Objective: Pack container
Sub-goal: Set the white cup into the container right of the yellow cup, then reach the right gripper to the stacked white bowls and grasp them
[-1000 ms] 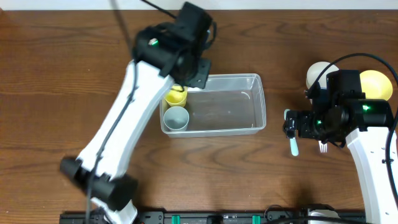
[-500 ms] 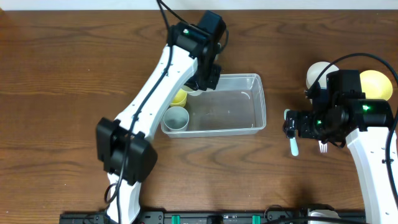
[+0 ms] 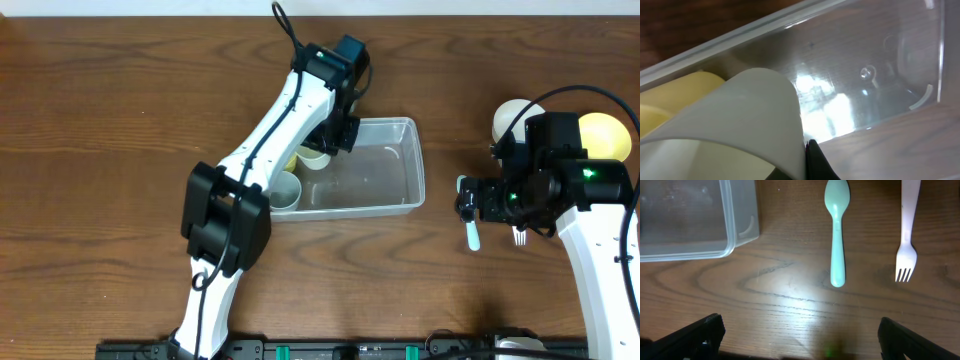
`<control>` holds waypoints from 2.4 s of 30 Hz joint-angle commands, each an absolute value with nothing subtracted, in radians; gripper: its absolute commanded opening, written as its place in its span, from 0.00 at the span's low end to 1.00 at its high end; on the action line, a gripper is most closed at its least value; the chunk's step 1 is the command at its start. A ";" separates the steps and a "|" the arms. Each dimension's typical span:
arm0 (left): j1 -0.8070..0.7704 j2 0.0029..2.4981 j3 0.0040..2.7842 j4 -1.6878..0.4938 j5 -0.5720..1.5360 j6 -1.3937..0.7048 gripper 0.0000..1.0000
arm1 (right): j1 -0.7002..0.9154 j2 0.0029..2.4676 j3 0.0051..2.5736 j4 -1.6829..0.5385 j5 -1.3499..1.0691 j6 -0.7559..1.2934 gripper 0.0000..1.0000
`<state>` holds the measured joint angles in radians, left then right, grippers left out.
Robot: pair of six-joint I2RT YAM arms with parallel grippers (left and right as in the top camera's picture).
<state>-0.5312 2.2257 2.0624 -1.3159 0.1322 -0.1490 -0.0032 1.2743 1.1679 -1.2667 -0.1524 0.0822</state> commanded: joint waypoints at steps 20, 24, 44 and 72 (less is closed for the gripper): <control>-0.530 2.292 2.064 -1.308 0.131 -0.131 0.33 | 0.000 1.275 1.184 -1.269 -0.146 0.065 0.99; -0.530 2.225 2.070 -1.328 0.105 -0.132 0.34 | 0.000 1.275 1.184 -1.269 -0.146 0.065 0.99; -0.371 1.438 2.039 -1.451 -0.118 -0.131 0.44 | 0.001 1.275 1.184 -1.249 -0.147 0.102 0.99; -0.191 1.126 1.076 -1.040 0.041 -0.215 0.64 | -0.004 1.277 1.287 -1.014 0.064 0.150 0.99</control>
<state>-0.1970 1.1404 1.0676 -1.0439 0.0238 -0.1936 -0.0032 1.2766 1.2037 -1.0275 0.0093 0.1818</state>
